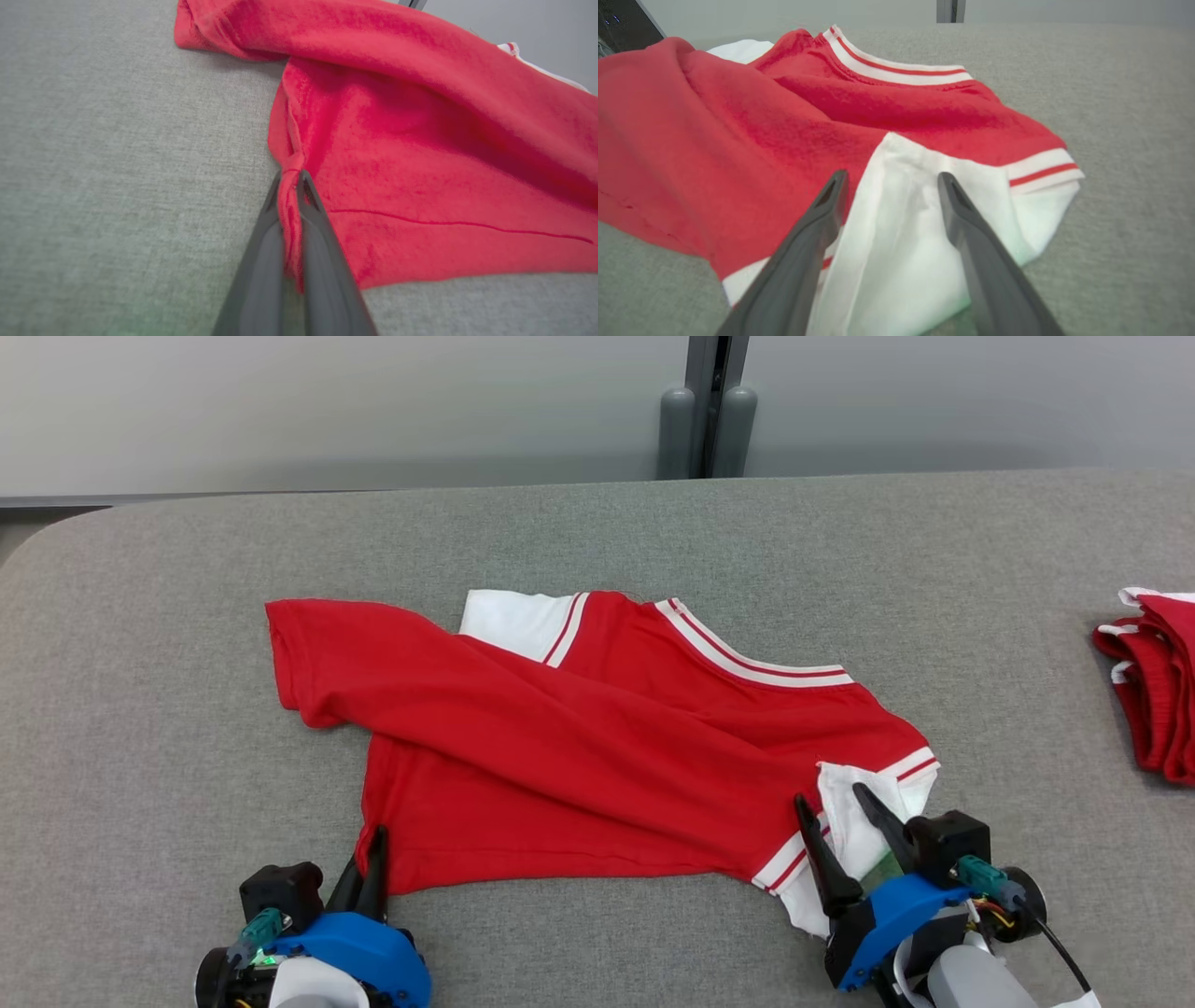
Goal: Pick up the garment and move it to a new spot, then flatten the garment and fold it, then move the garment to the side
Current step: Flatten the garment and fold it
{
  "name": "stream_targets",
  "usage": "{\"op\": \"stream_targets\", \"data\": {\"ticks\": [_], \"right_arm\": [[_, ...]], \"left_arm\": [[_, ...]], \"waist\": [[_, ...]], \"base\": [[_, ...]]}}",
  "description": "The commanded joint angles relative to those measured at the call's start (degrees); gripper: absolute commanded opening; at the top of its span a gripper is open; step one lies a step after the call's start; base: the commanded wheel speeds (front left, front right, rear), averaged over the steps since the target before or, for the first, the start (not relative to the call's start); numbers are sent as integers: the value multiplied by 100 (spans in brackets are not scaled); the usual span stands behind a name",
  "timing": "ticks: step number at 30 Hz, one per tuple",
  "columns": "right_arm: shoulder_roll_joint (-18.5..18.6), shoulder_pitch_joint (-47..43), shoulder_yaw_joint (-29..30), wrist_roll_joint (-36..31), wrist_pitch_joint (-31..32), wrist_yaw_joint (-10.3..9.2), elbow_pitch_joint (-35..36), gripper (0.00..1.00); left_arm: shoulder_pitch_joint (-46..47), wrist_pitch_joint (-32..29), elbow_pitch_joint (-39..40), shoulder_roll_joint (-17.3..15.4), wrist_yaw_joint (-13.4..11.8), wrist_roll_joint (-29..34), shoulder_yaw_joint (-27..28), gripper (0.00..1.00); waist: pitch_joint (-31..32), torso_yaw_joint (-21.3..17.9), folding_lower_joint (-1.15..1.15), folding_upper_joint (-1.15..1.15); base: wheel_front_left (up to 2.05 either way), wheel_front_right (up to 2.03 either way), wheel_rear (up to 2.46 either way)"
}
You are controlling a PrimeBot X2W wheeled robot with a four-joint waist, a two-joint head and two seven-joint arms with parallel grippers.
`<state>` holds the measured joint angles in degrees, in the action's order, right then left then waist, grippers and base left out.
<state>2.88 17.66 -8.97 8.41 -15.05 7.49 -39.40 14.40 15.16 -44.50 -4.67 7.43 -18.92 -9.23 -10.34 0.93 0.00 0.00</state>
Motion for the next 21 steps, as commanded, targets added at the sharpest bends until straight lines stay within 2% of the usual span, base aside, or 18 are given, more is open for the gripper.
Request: {"op": "stream_targets", "data": {"ticks": [1,7,13,15,19,20,21], "right_arm": [[11,119,5,-67,-16,0,-86,100],[12,217,43,-119,-6,0,-357,100],[12,183,182,-11,-4,-1,-253,100],[12,118,219,54,-6,-1,-205,95],[12,42,279,222,-7,0,-75,71],[11,14,303,264,-8,0,-59,48],[12,0,323,291,-8,0,-26,35]], "left_arm": [[31,-4,-22,19,10,-19,-17,0],[74,-10,17,20,10,-66,-95,0],[94,-10,72,13,10,-74,-167,0],[83,-10,90,5,10,-87,-170,0],[50,-9,117,3,10,-83,-162,0],[40,-9,118,2,10,-83,-157,0],[37,-9,120,0,10,-79,-156,0]], "waist": [[-11,8,0,0],[-67,42,0,0],[-106,66,0,0],[-108,66,0,0],[-115,58,0,0],[-117,55,0,0],[-121,52,0,0]], "base": [[0,0,0],[0,0,0],[0,0,0],[0,0,0],[0,0,0],[0,0,0],[0,0,0]]}}
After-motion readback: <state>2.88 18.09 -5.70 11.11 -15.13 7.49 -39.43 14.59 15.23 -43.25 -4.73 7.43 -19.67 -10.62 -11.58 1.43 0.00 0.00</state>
